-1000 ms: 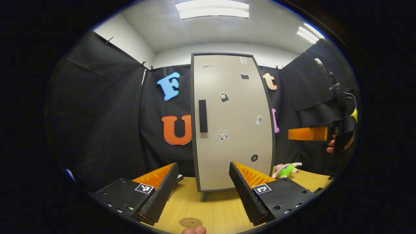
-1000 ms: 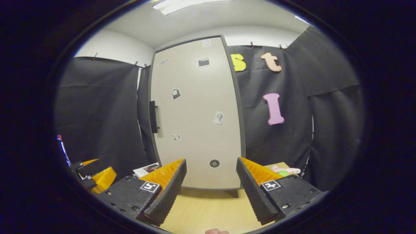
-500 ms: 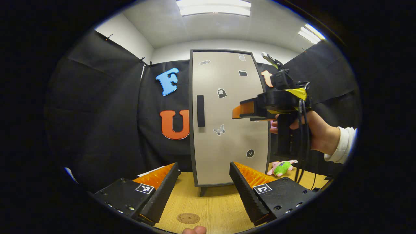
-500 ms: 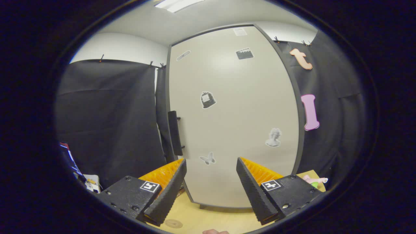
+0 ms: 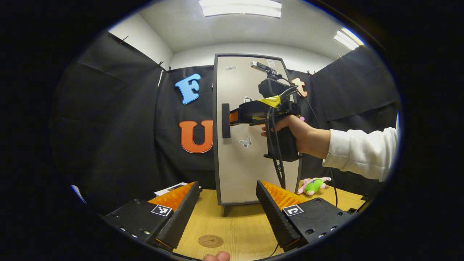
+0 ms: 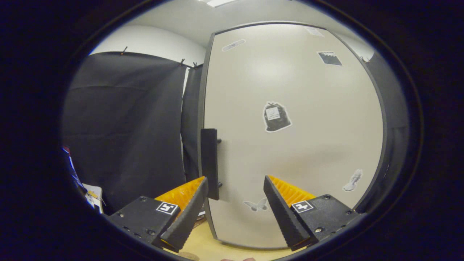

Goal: Open the cabinet door with the right hand, grasp the bottle in the cabinet with the left hand and place it on the coaster, then close the cabinet door with the right hand.

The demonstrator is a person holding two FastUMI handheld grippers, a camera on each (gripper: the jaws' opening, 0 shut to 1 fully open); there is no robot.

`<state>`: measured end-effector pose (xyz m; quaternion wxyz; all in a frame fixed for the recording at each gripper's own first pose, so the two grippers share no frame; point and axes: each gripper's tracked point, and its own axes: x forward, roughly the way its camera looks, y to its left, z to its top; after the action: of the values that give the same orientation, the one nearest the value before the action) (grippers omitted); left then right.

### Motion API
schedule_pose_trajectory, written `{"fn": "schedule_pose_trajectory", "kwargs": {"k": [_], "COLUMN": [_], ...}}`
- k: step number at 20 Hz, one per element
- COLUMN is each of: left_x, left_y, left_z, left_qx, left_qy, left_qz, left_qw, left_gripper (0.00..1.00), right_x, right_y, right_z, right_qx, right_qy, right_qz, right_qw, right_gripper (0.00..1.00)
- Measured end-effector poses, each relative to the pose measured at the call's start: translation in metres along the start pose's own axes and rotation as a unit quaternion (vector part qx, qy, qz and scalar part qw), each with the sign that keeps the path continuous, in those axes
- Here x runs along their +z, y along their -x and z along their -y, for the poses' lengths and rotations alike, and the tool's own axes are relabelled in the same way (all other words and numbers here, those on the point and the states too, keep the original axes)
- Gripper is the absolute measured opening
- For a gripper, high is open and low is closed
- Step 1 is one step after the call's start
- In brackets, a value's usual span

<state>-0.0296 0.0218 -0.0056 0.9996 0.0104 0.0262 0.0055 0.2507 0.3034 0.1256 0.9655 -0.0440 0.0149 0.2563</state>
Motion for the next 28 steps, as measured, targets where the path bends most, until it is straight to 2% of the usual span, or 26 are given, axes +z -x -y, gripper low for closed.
{"fn": "schedule_pose_trajectory", "kwargs": {"k": [1,2,7,9,11,12,14,15,16,19,22,23,28], "left_x": [-0.001,-0.002,-0.004,-0.004,-0.003,-0.003,-0.005,-0.005,-0.005,-0.005,-0.004,-0.004,-0.004], "left_y": [0.0,0.0,-0.002,-0.003,-0.003,-0.003,-0.005,-0.005,-0.005,-0.003,-0.001,-0.001,0.003], "left_z": [-0.001,-0.001,-0.008,-0.012,-0.016,-0.017,-0.019,-0.021,-0.022,-0.022,-0.023,-0.023,-0.027], "left_qx": [0.002,0.001,0.005,0.009,0.013,0.014,0.016,0.017,0.018,0.016,0.017,0.017,0.023], "left_qy": [0.0,0.002,0.005,0.004,0.005,0.005,0.005,0.006,0.006,0.008,0.008,0.008,0.007], "left_qz": [0.0,-0.002,-0.003,-0.002,-0.001,-0.001,-0.003,-0.004,-0.003,-0.005,-0.002,-0.002,-0.004], "left_qw": [1.0,1.0,1.0,1.0,1.0,1.0,1.0,1.0,1.0,1.0,1.0,1.0,1.0], "left_gripper": [0.95,0.95,0.95,0.95,0.95,0.95,0.95,0.95,0.95,0.95,0.95,0.95,0.95], "right_x": [0.0,0.0,0.003,0.003,0.002,0.0,-0.001,-0.001,-0.002,-0.003,-0.002,-0.003,-0.003], "right_y": [-0.006,-0.012,-0.032,-0.039,-0.047,-0.05,-0.052,-0.053,-0.054,-0.055,-0.053,-0.054,-0.043], "right_z": [-0.005,-0.01,-0.021,-0.017,-0.022,-0.025,-0.03,-0.03,-0.031,-0.03,-0.029,-0.029,-0.033], "right_qx": [0.004,0.006,-0.001,-0.017,-0.01,-0.007,-0.01,-0.016,-0.017,-0.011,-0.006,-0.008,0.008], "right_qy": [0.004,0.011,0.017,0.016,0.002,0.004,0.012,0.017,0.021,0.024,0.014,0.018,0.011], "right_qz": [-0.001,-0.003,0.002,-0.002,-0.003,-0.005,-0.006,-0.002,0.001,0.004,0.0,-0.003,-0.003], "right_qw": [1.0,1.0,1.0,1.0,1.0,1.0,1.0,1.0,1.0,1.0,1.0,1.0,1.0], "right_gripper": [0.99,0.94,0.96,0.89,0.76,0.65,0.51,0.48,0.39,0.36,0.21,0.18,0.16]}}
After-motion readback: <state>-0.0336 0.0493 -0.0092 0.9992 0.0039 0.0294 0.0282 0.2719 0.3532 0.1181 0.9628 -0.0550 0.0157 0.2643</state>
